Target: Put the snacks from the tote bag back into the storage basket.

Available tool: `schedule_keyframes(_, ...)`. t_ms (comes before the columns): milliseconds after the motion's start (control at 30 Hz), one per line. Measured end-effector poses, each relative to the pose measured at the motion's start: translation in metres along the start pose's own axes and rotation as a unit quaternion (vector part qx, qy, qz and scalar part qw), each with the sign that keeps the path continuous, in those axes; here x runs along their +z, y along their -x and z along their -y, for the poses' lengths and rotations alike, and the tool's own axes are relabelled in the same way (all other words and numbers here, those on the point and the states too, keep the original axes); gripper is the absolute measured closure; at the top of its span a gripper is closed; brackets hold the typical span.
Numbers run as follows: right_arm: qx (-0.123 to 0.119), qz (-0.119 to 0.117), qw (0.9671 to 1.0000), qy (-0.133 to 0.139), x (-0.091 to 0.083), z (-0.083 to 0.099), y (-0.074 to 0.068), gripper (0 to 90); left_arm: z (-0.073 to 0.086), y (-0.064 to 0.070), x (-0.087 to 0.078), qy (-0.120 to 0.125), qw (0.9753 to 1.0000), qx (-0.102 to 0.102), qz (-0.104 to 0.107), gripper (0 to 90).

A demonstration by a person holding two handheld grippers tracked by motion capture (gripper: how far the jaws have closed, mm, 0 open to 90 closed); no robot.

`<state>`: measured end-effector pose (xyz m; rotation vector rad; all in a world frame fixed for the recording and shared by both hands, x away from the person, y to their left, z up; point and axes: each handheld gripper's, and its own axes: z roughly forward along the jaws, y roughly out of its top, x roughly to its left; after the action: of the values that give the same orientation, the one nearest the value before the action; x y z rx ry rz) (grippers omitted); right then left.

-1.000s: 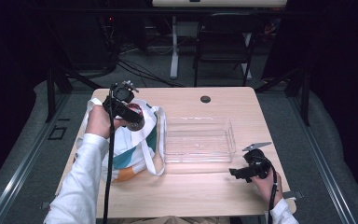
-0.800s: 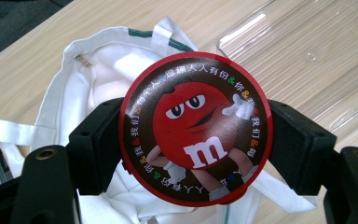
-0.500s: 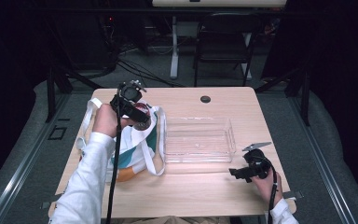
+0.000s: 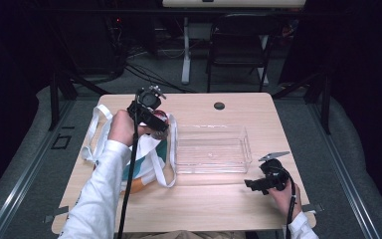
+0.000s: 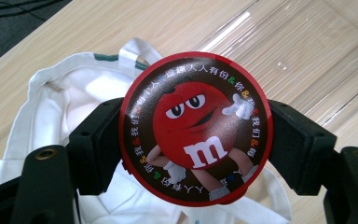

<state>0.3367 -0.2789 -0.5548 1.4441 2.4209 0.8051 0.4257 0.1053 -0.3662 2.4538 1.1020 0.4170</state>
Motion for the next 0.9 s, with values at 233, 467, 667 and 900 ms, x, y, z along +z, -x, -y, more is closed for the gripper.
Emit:
schedule_keyframes(233, 0.000, 0.000, 1.0000, 0.000, 0.000, 0.000, 0.000, 9.2, -0.007, 0.009, 0.005, 0.000, 0.9999, 0.011, 0.008, 25.8)
schedule_keyframes(467, 0.001, -0.001, 1.0000, 0.002, 0.000, 0.000, 0.000, 9.3, -0.012, 0.016, 0.011, -0.004, 0.9997, 0.017, 0.016, 25.8)
schedule_keyframes(667, 0.001, -0.001, 1.0000, 0.002, 0.000, 0.000, 0.000, 9.3, -0.016, 0.023, 0.016, -0.006, 0.9995, 0.023, 0.023, 25.8)
schedule_keyframes(900, 0.001, -0.001, 1.0000, 0.002, 0.000, 0.000, 0.000, 9.3, -0.020, 0.032, 0.024, -0.007, 0.9990, 0.028, 0.033, 25.8)
